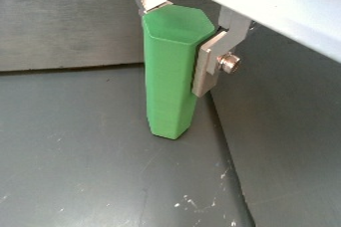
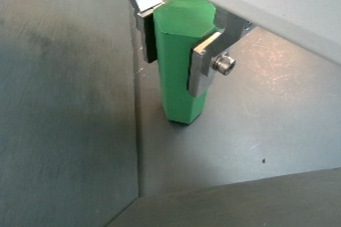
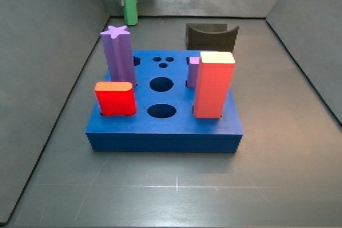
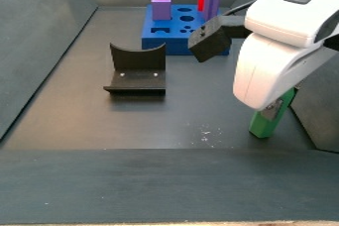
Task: Pick up the hexagon object. Move up. Move to above the board. Insert the hexagon object.
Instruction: Pick up the hexagon object, then move up, then move to above the board.
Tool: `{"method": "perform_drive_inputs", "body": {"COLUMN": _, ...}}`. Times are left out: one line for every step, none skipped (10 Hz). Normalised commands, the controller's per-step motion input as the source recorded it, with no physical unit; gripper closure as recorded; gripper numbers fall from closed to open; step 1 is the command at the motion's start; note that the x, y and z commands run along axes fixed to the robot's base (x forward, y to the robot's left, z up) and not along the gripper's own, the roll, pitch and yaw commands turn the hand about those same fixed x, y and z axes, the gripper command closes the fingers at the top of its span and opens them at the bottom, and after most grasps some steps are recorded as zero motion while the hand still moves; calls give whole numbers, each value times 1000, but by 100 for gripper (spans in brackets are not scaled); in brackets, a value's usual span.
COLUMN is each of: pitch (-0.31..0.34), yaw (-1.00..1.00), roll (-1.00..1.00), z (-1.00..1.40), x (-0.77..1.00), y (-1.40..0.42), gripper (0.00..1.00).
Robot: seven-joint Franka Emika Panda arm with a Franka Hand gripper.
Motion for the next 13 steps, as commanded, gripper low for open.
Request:
{"method": "perform_drive_inputs", "body": {"pitch": 0, "yaw": 0, "roll": 0, "z": 0, "x": 0, "y": 0, "gripper": 100}}
{"method": "perform_drive_inputs", "body": {"pitch": 0, "yaw": 0, "roll": 0, "z": 0, "x": 0, "y": 0, "gripper": 100}}
{"method": "perform_drive_inputs", "body": {"pitch": 0, "yaw": 0, "roll": 0, "z": 0, "x": 0, "y": 0, "gripper": 100}}
{"method": "perform_drive_inputs", "body": {"pitch": 0, "yaw": 0, "roll": 0, "z": 0, "x": 0, "y": 0, "gripper": 100}}
{"method": "perform_drive_inputs", "body": {"pitch": 0, "yaw": 0, "roll": 0, "z": 0, "x": 0, "y": 0, "gripper": 100}}
{"method": "perform_drive_inputs", "body": {"pitch": 0, "yaw": 0, "roll": 0, "z": 833, "x": 0, "y": 0, "gripper": 100}}
{"method": "perform_drive_inputs", "body": {"pitch": 2, "yaw": 41, "roll": -3, "z": 823, "x": 27, "y": -56, "gripper": 100}}
{"method": "perform_drive_inputs", "body": {"pitch": 34, "yaw": 38, "roll": 8, "z": 727, "x": -1, "y": -49, "gripper": 100}}
{"method": "perform_drive_inputs", "body": {"pitch": 59, "yaw": 29, "roll": 46, "z": 571, "x": -15, "y": -21, "gripper": 100}}
{"method": "perform_drive_inputs", "body": {"pitch": 74, "yaw": 21, "roll": 72, "z": 447, "x": -22, "y": -17, "gripper": 100}}
{"method": "perform_drive_inputs", "body": {"pitch": 82, "yaw": 17, "roll": 88, "z": 367, "x": -23, "y": -15, "gripper": 100}}
{"method": "perform_drive_inputs", "body": {"pitch": 96, "yaw": 17, "roll": 114, "z": 178, "x": -25, "y": -10, "gripper": 100}}
{"method": "perform_drive_inputs", "body": {"pitch": 90, "yaw": -210, "roll": -50, "z": 1000, "x": -487, "y": 279, "gripper": 100}}
